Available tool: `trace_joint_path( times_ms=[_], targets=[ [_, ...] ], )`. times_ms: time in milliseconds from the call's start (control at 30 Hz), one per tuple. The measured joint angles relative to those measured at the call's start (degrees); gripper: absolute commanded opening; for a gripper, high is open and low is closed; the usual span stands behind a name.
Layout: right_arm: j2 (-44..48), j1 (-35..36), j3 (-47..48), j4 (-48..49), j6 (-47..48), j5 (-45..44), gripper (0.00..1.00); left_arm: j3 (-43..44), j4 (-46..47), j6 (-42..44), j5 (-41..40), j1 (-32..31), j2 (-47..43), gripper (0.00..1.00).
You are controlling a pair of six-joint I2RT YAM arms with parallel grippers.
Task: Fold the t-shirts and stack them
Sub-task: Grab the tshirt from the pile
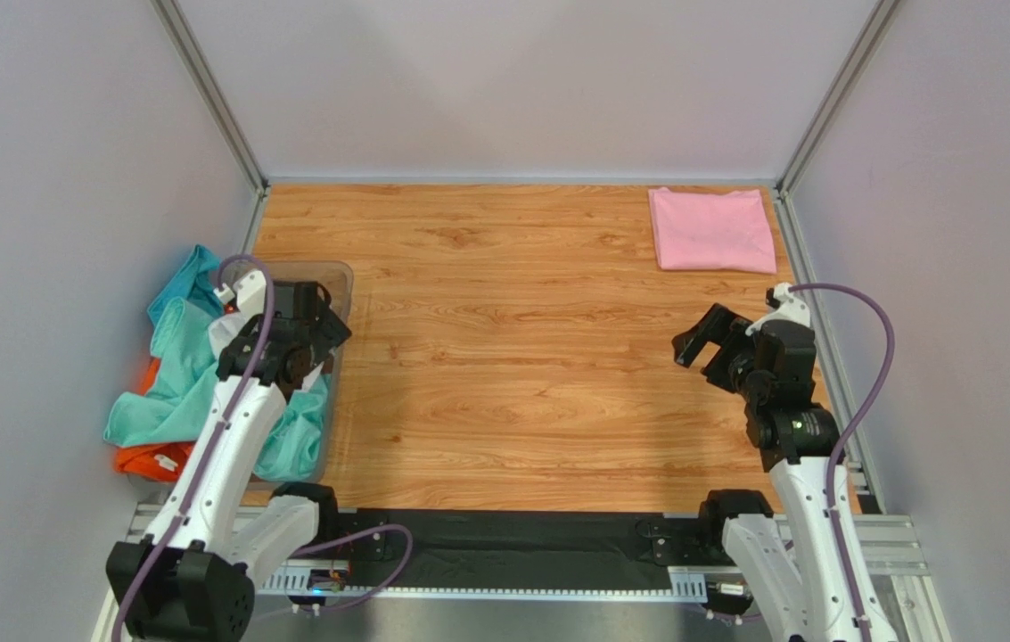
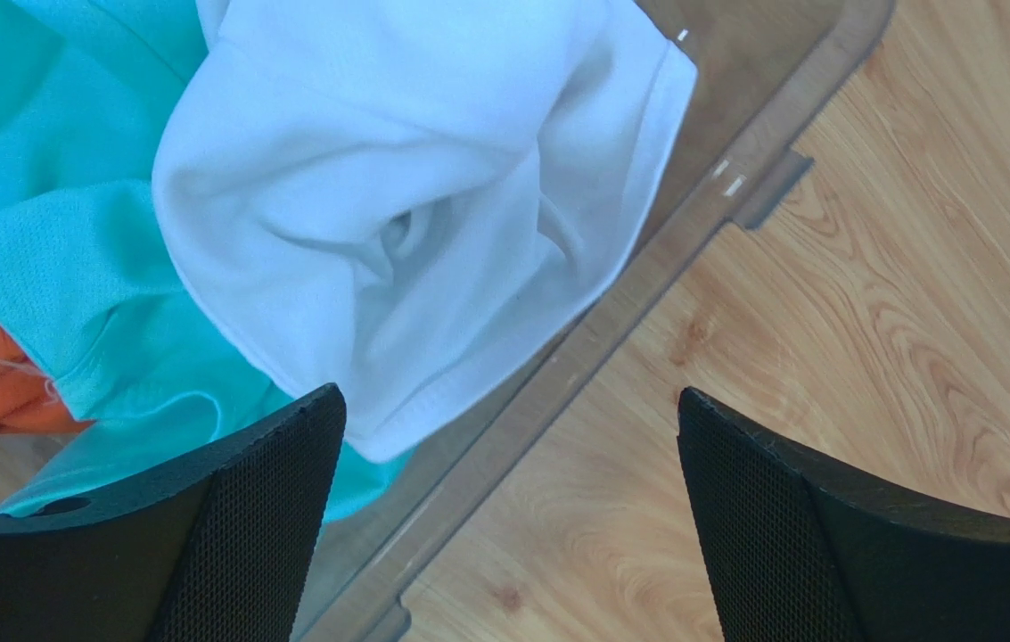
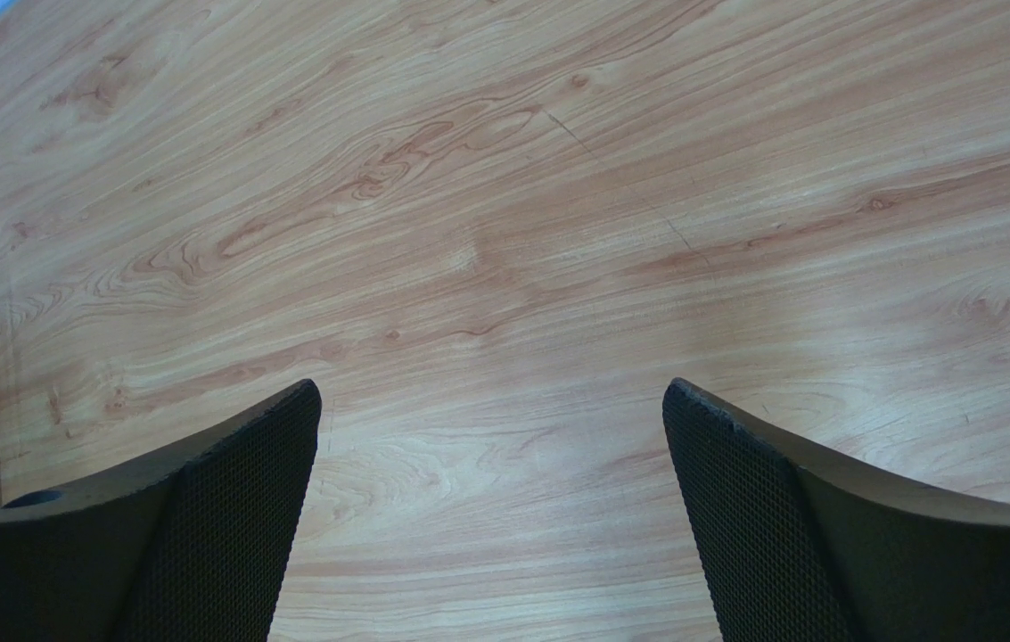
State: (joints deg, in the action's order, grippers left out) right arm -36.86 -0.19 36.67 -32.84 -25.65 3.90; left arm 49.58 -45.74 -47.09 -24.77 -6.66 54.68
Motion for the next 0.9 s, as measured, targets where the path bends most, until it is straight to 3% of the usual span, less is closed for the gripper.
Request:
trace_joint_path(
  times_ms=[233,533,700,733,833,867,900],
  targets=[
    [-2.64,0.00,-0.09,0.52,0.07,0.81,1.00,2.71,3.28,2.73,3.93,10.47,9.97,1.00],
    [-4.31,0.00,-0.09,0.74,0.22,1.14,1.00,11.37,5.35,4.46,2.71,13.94,21.92,0.99],
    [-4.72,0.00,-0.09,0.94,0.39,1.09,1.00,16.79,4.90,5.25,0.92,15.08,30.21,0.79],
    [-4.87,0.00,-0.09,0.96,0.42,1.09,1.00,17.33,4.83,5.35,0.55,15.21,31.45,0.70],
    [-5.33,0.00,-0.09,0.98,0.42,1.07,1.00,17.99,4.24,5.09,-0.04,15.34,33.90,0.14],
    [-5.44,0.00,-0.09,0.98,0.44,1.05,1.00,18.12,3.72,5.38,-0.04,15.37,34.67,0.00],
    [-5.46,0.00,-0.09,0.98,0.44,1.03,1.00,18.12,3.43,5.42,-0.04,15.37,35.19,0.00]
  ],
)
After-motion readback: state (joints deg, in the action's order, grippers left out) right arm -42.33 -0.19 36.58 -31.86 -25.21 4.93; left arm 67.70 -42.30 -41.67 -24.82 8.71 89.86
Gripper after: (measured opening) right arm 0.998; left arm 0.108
